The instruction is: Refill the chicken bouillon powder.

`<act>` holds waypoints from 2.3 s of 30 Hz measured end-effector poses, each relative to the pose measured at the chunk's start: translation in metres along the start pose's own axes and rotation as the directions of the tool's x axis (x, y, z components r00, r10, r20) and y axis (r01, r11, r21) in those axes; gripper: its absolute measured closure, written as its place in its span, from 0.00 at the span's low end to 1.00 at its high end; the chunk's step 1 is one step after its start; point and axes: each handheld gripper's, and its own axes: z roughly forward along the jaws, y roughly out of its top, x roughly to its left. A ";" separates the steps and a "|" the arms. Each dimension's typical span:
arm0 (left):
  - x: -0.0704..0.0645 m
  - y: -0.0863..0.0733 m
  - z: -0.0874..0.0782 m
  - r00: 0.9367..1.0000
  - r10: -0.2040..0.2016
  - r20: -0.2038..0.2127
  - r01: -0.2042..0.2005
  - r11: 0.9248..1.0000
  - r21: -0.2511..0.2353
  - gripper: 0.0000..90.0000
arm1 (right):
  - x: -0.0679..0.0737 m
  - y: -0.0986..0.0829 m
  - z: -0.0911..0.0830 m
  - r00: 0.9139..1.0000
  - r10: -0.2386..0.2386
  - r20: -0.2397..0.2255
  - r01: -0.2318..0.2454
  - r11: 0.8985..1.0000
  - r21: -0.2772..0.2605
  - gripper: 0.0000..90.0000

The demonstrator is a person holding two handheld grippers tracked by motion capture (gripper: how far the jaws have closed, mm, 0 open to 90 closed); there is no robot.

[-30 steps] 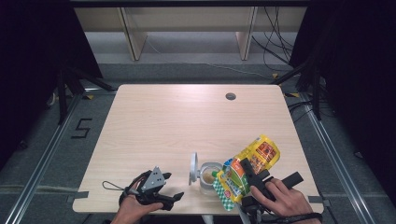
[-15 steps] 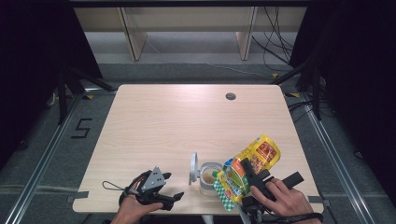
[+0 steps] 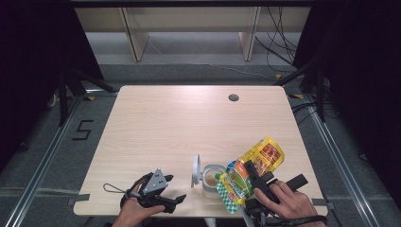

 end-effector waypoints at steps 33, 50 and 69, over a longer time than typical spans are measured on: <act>0.000 0.000 0.000 1.000 0.002 -0.001 -0.002 1.000 0.002 0.22 | 0.000 -0.002 -0.001 1.000 -0.004 0.004 0.004 1.000 0.000 0.68; 0.000 0.001 0.000 1.000 0.005 0.007 -0.005 1.000 0.013 0.22 | 0.000 -0.002 -0.002 1.000 -0.014 0.012 0.014 1.000 0.004 0.68; 0.000 0.000 0.000 1.000 0.004 -0.005 -0.004 1.000 0.015 0.22 | 0.000 -0.003 -0.003 1.000 -0.023 0.009 0.023 1.000 0.004 0.68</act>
